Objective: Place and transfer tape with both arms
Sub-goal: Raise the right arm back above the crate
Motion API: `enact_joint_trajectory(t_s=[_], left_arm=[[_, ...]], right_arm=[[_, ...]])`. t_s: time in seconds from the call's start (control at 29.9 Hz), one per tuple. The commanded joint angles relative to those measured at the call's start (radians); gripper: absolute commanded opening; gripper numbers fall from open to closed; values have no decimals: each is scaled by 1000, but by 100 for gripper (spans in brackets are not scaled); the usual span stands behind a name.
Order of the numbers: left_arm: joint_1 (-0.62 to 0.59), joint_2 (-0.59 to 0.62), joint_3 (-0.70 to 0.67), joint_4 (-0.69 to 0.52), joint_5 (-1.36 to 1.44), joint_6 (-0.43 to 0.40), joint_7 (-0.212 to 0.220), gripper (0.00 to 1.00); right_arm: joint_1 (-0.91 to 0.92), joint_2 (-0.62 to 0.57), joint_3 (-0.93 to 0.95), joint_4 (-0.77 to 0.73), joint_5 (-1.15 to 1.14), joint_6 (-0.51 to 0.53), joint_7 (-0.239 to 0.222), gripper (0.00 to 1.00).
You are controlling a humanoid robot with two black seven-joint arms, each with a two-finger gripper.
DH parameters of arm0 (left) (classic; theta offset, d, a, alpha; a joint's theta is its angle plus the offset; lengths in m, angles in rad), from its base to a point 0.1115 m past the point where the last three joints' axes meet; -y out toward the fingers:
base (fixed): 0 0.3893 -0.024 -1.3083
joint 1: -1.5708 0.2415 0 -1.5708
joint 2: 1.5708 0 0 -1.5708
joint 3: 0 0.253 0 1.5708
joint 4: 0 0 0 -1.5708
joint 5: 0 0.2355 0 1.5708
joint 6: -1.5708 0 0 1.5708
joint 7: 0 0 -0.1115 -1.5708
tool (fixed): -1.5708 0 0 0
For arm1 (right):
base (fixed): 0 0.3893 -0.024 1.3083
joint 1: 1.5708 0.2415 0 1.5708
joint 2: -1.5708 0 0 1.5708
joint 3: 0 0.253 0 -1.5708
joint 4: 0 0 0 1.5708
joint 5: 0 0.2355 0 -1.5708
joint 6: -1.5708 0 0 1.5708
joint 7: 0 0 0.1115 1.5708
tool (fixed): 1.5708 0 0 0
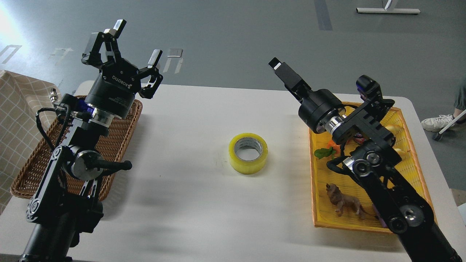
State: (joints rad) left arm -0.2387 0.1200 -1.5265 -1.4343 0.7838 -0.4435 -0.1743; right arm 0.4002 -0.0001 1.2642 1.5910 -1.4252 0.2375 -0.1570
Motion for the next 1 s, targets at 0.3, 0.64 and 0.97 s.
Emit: enact_joint_trajectory(t_s=[0.3, 0.64, 0.97], left_arm=[[-24, -43, 12, -6, 0, 15, -14, 98], [-70, -80, 77, -12, -1, 8, 31, 98], [-88, -74, 83, -8, 21, 9, 82, 98]], right_arm=[[-3, 0, 234, 66, 553, 94, 24, 100], [121, 0, 247, -38, 646, 192, 19, 100], [154, -78, 241, -72, 646, 186, 11, 100]])
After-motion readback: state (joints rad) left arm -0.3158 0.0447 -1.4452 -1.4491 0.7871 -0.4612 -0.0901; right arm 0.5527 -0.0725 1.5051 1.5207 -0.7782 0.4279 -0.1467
